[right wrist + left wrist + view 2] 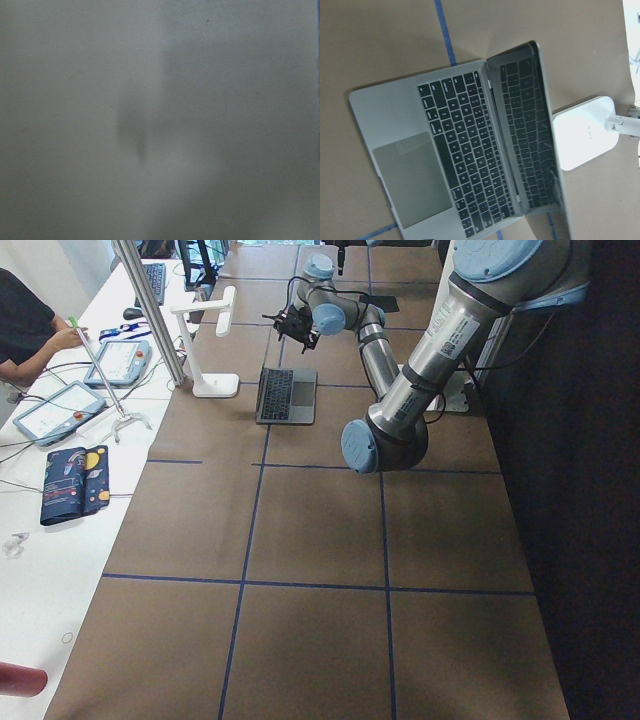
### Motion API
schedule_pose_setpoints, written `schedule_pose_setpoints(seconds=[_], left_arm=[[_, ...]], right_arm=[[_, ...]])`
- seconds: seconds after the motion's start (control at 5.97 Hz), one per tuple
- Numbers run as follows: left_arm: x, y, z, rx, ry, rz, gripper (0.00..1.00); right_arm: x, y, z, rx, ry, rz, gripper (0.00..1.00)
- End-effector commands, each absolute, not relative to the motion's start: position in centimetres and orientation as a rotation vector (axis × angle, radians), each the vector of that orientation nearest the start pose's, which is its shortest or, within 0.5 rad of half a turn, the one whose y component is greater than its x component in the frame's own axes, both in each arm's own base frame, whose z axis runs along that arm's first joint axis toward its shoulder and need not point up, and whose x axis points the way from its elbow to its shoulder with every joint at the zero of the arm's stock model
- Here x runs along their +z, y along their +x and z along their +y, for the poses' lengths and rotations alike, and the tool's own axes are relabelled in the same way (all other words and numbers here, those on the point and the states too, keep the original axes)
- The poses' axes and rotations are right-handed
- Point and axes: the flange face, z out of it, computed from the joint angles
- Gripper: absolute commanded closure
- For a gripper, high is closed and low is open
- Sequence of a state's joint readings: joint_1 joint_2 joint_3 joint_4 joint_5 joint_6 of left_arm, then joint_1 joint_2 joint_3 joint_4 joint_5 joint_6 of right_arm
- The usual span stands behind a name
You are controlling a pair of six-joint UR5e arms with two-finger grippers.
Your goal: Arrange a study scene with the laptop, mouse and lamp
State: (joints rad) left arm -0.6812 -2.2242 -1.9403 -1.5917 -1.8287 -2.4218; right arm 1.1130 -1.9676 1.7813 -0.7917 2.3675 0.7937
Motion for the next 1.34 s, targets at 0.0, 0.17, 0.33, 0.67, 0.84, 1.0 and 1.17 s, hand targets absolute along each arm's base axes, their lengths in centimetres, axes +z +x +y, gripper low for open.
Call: schedule_pose_setpoints(seconds=[0.0,0.17,0.33,0.67,0.84,1.0,1.17], left_arm=[[14.3,38.2,-44.0,-1.179,-0.326,1.092,0.0],[14.2,39.0,-43.2,-1.158,-0.335,1.089,0.0],[15.1,39.6,-42.1,-1.082,-0.308,1.074,0.0],[15.0,39.3,-41.6,-1.064,-0.302,1.083,0.0],[14.8,39.4,-41.5,-1.063,-0.303,1.086,0.0],[14.8,39.3,-41.5,-1.064,-0.302,1.086,0.0],[14.6,38.9,-41.3,-1.061,-0.302,1.094,0.0]], right_arm=[[63.6,-11.7,-28.7,0.198,-0.049,-0.964,0.01],[63.5,-14.3,-27.1,0.237,-0.068,-0.958,0.01],[64.3,-15.8,-25.7,0.221,-0.077,-0.917,0.02],[66.3,-17.0,-24.0,0.168,-0.125,-0.874,0.04],[66.4,-18.0,-23.5,0.136,-0.129,-0.865,0.05],[66.4,-18.7,-23.0,0.113,-0.14,-0.864,0.1],[66.4,-19.3,-22.7,0.099,-0.15,-0.861,0.17]])
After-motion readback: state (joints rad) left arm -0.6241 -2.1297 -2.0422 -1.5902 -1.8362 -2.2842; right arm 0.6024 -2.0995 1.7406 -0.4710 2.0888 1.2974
